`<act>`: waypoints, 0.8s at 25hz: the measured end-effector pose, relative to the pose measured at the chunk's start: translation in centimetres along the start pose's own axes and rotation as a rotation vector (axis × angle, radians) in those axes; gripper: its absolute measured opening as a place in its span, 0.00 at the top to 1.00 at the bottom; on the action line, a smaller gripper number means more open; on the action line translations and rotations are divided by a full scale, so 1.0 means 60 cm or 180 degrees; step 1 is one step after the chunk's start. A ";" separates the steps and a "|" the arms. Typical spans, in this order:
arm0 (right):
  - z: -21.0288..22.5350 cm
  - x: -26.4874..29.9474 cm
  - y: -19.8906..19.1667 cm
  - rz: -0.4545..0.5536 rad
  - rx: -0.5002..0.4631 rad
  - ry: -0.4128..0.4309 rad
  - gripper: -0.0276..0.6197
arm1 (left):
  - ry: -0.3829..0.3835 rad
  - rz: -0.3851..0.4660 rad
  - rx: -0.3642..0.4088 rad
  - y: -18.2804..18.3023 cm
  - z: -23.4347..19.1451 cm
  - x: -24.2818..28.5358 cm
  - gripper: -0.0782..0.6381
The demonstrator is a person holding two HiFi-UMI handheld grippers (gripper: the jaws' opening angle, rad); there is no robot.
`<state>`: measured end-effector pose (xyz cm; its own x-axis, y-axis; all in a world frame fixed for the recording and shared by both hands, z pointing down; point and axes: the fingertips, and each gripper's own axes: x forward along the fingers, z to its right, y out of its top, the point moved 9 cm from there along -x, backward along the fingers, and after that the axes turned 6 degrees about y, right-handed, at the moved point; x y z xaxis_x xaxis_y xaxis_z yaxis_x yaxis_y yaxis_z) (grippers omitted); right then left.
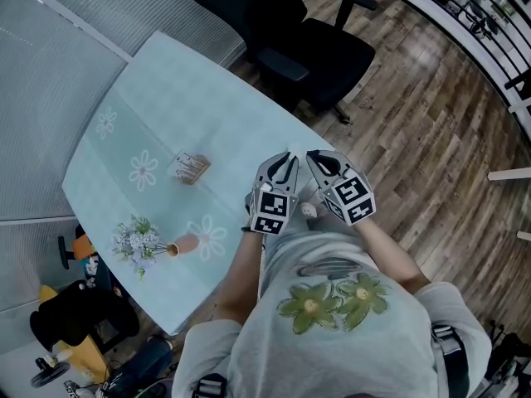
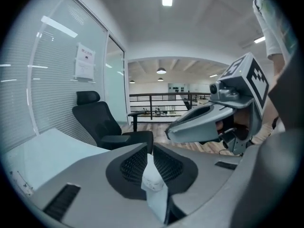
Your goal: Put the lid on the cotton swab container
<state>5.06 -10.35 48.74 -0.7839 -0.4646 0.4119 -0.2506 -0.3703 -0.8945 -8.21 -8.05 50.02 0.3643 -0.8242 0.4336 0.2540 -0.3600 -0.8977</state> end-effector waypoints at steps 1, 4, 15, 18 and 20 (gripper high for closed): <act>-0.002 -0.004 0.002 0.0049 0.0008 -0.0005 0.96 | 0.0067 0.0047 -0.0054 0.007 -0.002 -0.006 0.86; -0.011 -0.013 0.007 0.0172 0.0035 -0.0020 0.96 | 0.0181 0.0141 -0.0172 0.019 -0.005 -0.022 0.89; -0.037 -0.027 0.016 0.0296 -0.0049 0.0060 0.96 | 0.0187 0.0231 -0.0214 0.035 0.008 -0.041 0.89; -0.038 -0.025 0.016 0.0297 -0.0043 0.0075 0.96 | 0.0193 0.0230 -0.0194 0.036 0.006 -0.042 0.89; -0.038 -0.024 0.016 0.0292 -0.0040 0.0088 0.96 | 0.0199 0.0230 -0.0192 0.036 0.005 -0.043 0.89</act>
<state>4.63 -8.21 46.88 -0.8193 -0.4736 0.3233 -0.1839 -0.3171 -0.9304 -8.34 -6.58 46.97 0.3225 -0.8740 0.3634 0.1739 -0.3227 -0.9304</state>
